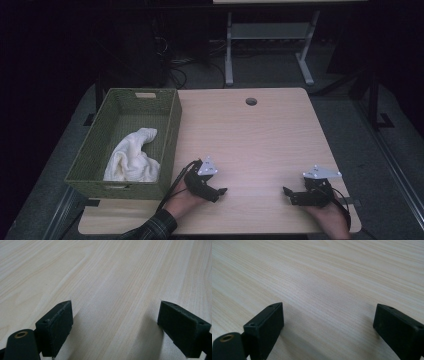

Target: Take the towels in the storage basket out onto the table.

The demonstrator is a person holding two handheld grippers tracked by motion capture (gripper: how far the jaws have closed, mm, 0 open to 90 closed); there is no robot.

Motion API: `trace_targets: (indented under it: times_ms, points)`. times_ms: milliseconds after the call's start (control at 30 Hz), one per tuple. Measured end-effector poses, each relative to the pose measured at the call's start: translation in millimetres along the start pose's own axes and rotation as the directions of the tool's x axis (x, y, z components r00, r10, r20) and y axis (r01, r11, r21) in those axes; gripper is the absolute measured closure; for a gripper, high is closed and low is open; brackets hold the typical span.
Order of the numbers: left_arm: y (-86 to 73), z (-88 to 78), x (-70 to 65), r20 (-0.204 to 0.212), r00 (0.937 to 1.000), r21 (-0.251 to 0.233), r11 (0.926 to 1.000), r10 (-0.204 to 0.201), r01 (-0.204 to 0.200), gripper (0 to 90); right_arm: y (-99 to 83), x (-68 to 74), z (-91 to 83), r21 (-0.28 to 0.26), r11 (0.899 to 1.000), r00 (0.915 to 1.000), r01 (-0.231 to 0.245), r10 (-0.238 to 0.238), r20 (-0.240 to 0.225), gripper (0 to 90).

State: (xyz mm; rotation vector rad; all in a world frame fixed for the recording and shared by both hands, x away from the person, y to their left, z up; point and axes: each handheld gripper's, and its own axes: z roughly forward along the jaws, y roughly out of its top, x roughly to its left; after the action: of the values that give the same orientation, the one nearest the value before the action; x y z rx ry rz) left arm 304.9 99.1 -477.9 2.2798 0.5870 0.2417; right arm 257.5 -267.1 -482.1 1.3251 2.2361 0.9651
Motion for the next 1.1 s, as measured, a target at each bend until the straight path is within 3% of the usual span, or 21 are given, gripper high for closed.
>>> trace_targets:
  times_ms: [433, 700, 800, 900, 1100]
  points:
    - [2.0, -3.0, 3.7, -0.009, 0.9999, 0.032, 0.9994, 0.013, -0.013, 12.6, 0.8, -0.5, 0.9, 0.003, 1.0, 1.0, -0.002, 0.002, -0.004, 8.5]
    - [2.9, -4.9, 7.7, -0.012, 0.9998, 0.042, 0.999, -0.014, 0.015, 12.8, 1.1, -0.9, 1.1, 0.003, 1.0, 1.0, 0.005, -0.005, -0.005, 8.1]
    - [5.4, -7.9, 8.0, -0.034, 0.9994, 0.03, 0.9995, -0.003, 0.004, 13.0, 1.2, -0.8, 1.2, 0.003, 1.0, 1.0, 0.003, -0.003, -0.006, 8.1]
    - [4.3, -9.0, 8.1, -0.031, 0.9995, 0.055, 0.9985, 0.009, -0.008, 12.9, 1.7, -1.1, 1.8, 0.0, 1.0, 0.9999, 0.007, -0.007, -0.007, 7.7]
    - [5.1, -14.2, 5.9, -0.028, 0.9996, 0.042, 0.9991, 0.004, -0.002, 12.9, 2.3, -1.4, 2.4, 0.002, 1.0, 0.9999, 0.009, -0.009, -0.007, 7.4]
